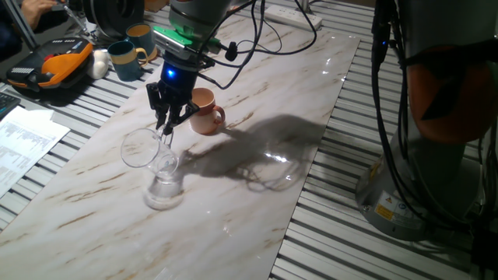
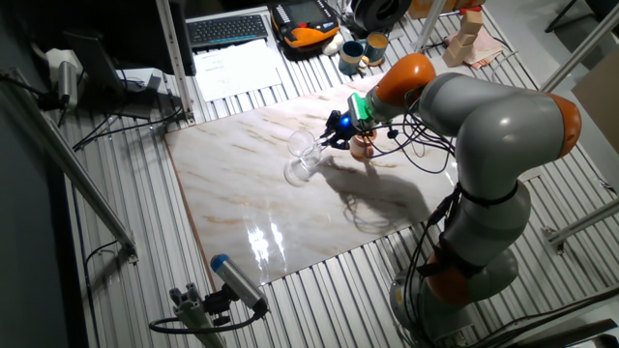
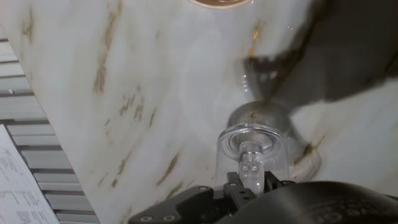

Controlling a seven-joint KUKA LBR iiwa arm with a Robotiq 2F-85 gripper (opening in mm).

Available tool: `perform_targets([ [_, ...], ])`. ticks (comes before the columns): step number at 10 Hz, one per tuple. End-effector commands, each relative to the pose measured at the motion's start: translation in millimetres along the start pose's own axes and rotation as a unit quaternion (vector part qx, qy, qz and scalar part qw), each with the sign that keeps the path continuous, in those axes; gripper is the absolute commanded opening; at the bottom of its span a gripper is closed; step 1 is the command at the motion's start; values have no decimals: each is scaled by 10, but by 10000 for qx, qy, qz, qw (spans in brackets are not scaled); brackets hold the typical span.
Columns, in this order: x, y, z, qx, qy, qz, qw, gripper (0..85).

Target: Pour the water from one cup into another empty cup

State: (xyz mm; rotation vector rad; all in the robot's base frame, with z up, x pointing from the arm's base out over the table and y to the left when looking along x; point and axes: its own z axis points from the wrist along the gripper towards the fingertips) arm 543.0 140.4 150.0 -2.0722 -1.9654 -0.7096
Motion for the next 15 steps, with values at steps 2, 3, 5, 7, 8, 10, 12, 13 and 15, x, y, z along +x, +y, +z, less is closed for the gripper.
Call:
perform_targets([
  [2, 1, -1, 0, 8, -14, -4, 10000, 0],
  [3, 1, -1, 0, 27, -29, -14, 10000, 0],
  [5, 1, -1, 0, 42, -21, -26, 10000, 0],
  [7, 1, -1, 0, 38, -6, -16, 10000, 0],
  [8, -7, -2, -1, 42, 27, -17, 10000, 0],
  [10, -10, 0, -2, 42, -6, 4, 10000, 0],
  [12, 1, 7, 7, 98, -47, -25, 9999, 0],
  [13, 27, 19, 11, 98, -22, -20, 9999, 0],
  [15, 84, 64, 14, 94, -66, -7, 9999, 0],
])
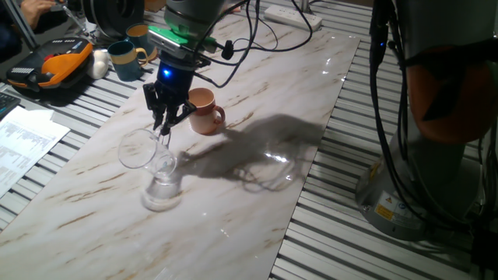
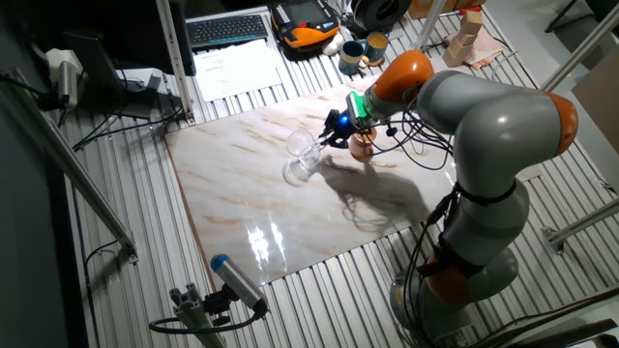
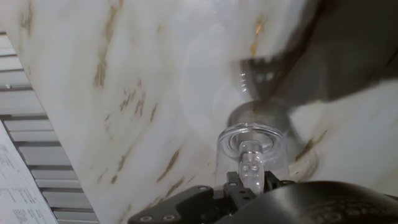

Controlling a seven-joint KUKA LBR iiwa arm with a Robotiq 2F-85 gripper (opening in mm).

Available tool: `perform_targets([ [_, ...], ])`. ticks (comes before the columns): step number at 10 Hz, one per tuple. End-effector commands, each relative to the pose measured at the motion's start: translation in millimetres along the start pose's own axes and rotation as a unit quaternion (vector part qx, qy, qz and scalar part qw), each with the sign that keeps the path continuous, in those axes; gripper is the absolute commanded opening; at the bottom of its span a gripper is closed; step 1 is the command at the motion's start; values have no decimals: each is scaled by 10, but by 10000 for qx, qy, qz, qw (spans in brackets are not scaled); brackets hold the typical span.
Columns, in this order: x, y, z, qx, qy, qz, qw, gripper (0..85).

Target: Pour the water from one cup into another empty cup

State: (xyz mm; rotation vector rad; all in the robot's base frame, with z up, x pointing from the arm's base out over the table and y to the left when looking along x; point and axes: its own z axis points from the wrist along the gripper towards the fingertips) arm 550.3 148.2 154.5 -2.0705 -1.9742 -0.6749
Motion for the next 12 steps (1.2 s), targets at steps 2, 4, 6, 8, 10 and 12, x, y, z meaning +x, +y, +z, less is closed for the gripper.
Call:
perform_targets([
  [2, 45, 76, -7, 16, -21, 3, 10000, 0],
  [4, 120, 193, -14, 61, -79, -7, 10000, 0],
  [6, 163, 298, 3, 79, -23, -18, 10000, 0],
  [8, 217, 442, 6, 146, -82, -42, 9999, 0],
  [10, 281, 552, 4, 238, -212, -69, 9995, 0],
  [12, 314, 615, 34, 297, -162, -102, 9994, 0],
])
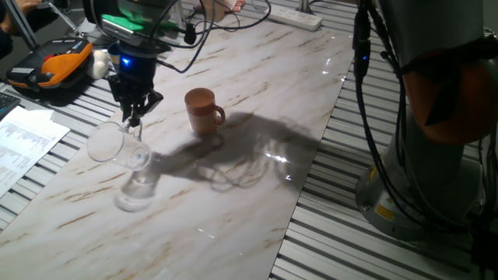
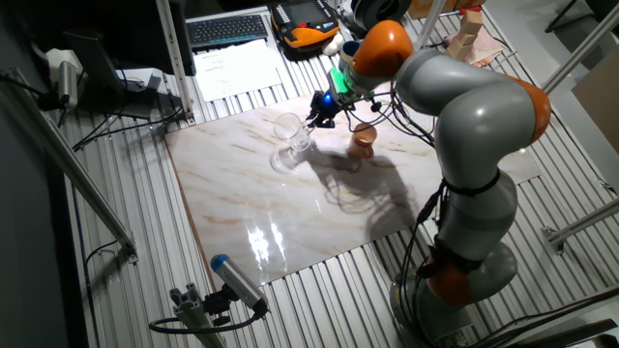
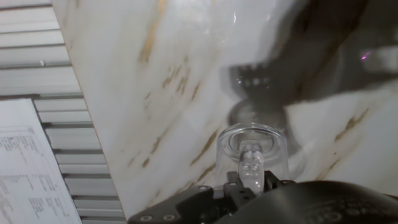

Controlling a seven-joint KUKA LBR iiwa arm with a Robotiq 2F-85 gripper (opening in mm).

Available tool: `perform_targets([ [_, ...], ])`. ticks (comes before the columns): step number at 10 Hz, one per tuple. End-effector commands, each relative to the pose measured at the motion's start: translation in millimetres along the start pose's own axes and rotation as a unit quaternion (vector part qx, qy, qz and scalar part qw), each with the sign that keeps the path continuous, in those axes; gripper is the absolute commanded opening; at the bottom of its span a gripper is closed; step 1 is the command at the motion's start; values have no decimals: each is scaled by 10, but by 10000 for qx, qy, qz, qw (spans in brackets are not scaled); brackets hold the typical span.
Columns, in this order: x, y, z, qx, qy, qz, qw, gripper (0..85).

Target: Pour the water from one cup into another empty cup

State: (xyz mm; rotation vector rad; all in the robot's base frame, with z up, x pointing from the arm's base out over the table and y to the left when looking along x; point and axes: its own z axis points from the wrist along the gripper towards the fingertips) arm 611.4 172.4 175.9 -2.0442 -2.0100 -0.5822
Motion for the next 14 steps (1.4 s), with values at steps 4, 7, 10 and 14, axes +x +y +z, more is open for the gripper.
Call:
perform_targets([
  [4, 17, 51, 20, 285, -61, -180, 9994, 0],
  [7, 26, 11, 17, 353, -106, -220, 9991, 0],
  [10, 7, -51, 38, 336, 44, -224, 9992, 0],
  [14, -22, -58, 58, 301, 272, -223, 9989, 0],
])
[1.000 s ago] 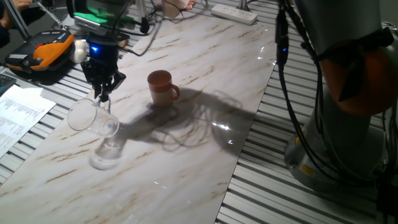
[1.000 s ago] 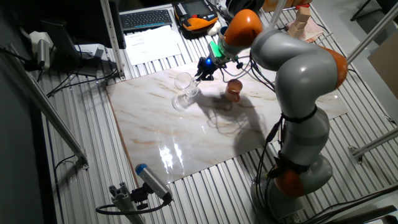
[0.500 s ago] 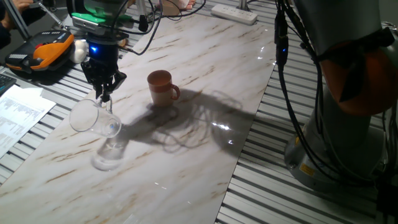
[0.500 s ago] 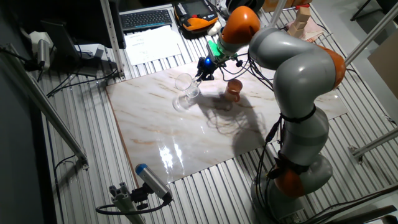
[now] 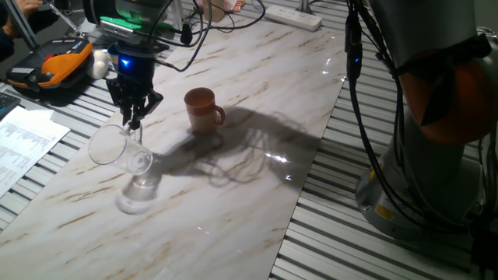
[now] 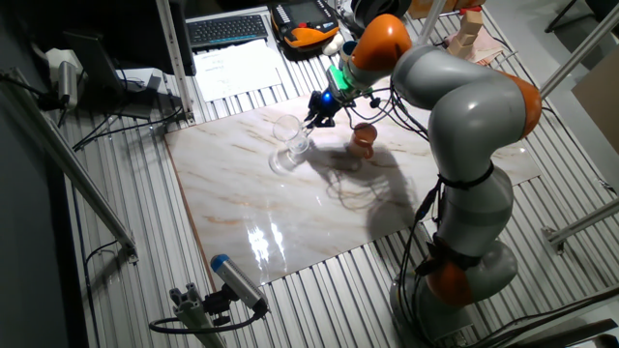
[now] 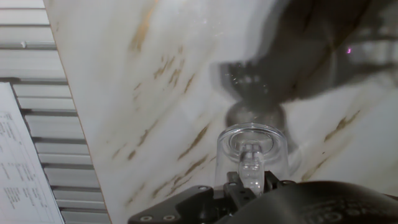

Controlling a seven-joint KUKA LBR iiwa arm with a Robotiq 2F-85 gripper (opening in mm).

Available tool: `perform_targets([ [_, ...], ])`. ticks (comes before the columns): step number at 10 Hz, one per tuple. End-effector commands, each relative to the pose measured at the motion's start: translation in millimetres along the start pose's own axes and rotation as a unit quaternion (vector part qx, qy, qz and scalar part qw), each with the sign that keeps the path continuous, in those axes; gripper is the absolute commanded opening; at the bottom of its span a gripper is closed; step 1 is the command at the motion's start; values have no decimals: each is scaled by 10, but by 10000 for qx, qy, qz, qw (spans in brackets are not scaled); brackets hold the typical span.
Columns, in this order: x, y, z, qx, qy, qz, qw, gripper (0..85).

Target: Pour the water from one cup into another empty cup

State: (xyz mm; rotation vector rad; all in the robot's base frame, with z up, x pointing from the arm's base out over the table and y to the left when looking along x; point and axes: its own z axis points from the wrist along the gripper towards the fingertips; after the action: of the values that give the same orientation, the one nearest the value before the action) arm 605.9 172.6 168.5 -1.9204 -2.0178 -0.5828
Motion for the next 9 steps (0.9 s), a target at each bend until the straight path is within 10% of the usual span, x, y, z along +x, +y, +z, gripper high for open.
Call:
perform_targets([
  [1, -9, -3, 4, -2, 74, -2, 10000, 0],
  [9, -101, -66, 194, -188, 228, 90, 9995, 0],
])
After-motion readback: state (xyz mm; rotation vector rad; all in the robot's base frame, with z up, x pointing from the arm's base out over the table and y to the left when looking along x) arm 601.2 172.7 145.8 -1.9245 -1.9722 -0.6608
